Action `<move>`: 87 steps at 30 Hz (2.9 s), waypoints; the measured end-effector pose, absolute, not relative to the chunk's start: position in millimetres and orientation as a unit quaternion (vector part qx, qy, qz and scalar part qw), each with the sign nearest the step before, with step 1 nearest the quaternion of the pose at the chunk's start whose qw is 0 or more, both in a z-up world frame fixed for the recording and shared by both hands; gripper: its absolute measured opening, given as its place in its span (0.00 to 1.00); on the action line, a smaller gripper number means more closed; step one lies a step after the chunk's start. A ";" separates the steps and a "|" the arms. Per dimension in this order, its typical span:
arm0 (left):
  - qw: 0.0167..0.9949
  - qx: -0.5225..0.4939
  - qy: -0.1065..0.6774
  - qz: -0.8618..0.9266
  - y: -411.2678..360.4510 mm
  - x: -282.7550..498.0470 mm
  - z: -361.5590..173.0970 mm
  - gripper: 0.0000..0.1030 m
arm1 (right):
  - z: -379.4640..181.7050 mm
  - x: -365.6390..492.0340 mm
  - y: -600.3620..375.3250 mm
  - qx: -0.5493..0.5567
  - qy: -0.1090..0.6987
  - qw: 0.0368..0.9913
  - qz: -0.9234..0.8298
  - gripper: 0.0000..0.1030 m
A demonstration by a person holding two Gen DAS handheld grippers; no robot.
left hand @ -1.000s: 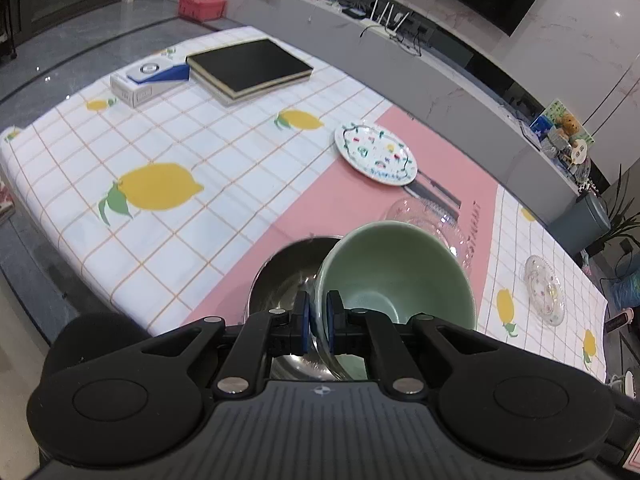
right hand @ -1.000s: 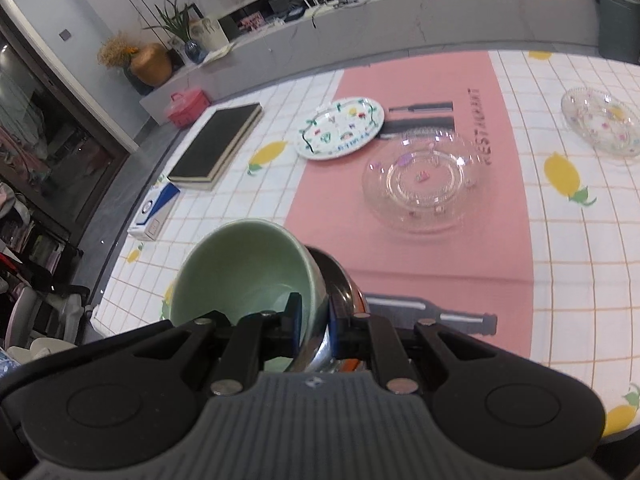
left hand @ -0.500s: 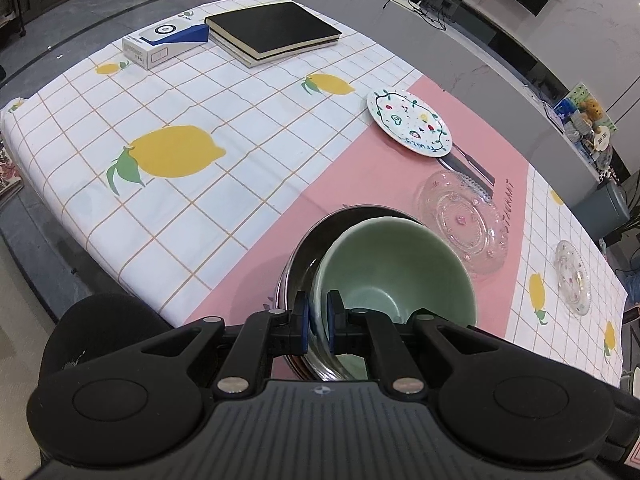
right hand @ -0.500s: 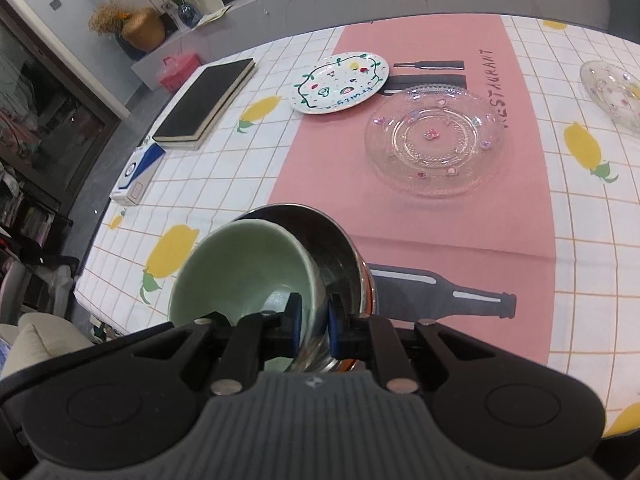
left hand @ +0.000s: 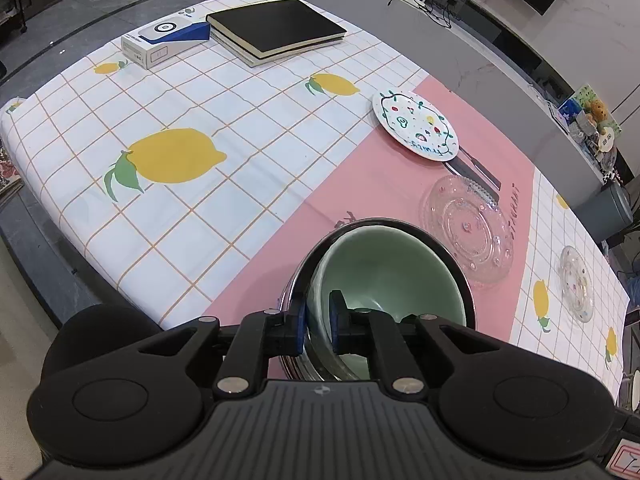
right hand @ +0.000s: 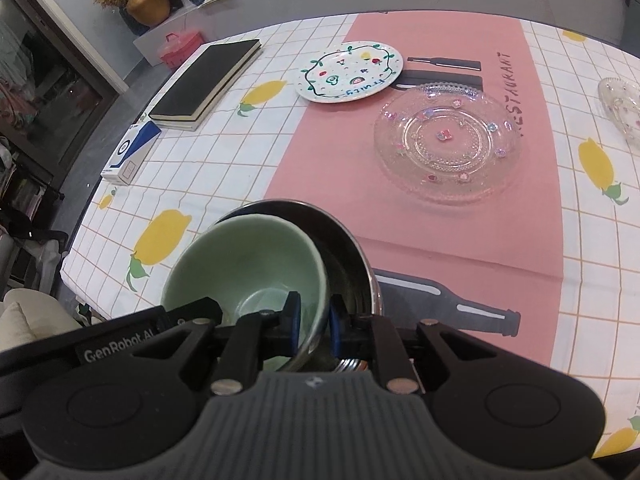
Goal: Organize plates and bowls
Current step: 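Open the right tool to release the green bowl rim and lift away, then move the right tool to the clear dotted glass plate and grasp its rim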
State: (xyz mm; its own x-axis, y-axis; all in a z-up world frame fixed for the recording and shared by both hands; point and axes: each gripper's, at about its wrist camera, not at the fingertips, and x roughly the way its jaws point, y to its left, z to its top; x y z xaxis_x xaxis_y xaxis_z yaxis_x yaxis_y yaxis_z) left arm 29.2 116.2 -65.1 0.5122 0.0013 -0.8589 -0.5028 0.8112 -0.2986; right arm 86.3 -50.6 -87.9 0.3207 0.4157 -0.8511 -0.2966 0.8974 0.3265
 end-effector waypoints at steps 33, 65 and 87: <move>0.880 -0.238 0.402 0.088 98.2 38.1 -27.6 0.27 | -30.7 91.6 -114.7 0.107 0.430 0.870 0.217 0.42; 0.879 -0.231 0.404 0.102 15.9 171.8 -85.2 0.27 | -129.2 187.3 -215.6 0.175 0.423 0.879 0.135 0.30; 0.831 -0.284 0.430 0.211 35.1 208.4 -136.9 0.27 | -173.6 242.7 -194.8 0.214 0.469 0.840 0.169 0.18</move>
State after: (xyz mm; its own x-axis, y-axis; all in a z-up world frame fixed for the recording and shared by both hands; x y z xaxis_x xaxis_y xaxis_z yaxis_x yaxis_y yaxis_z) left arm 208.4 35.1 -136.9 0.5417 0.1062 -0.8338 -0.5939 0.7504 -0.2903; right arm 242.7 -194.8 -173.6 0.5039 0.4841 -0.7154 -0.0835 0.8516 0.5174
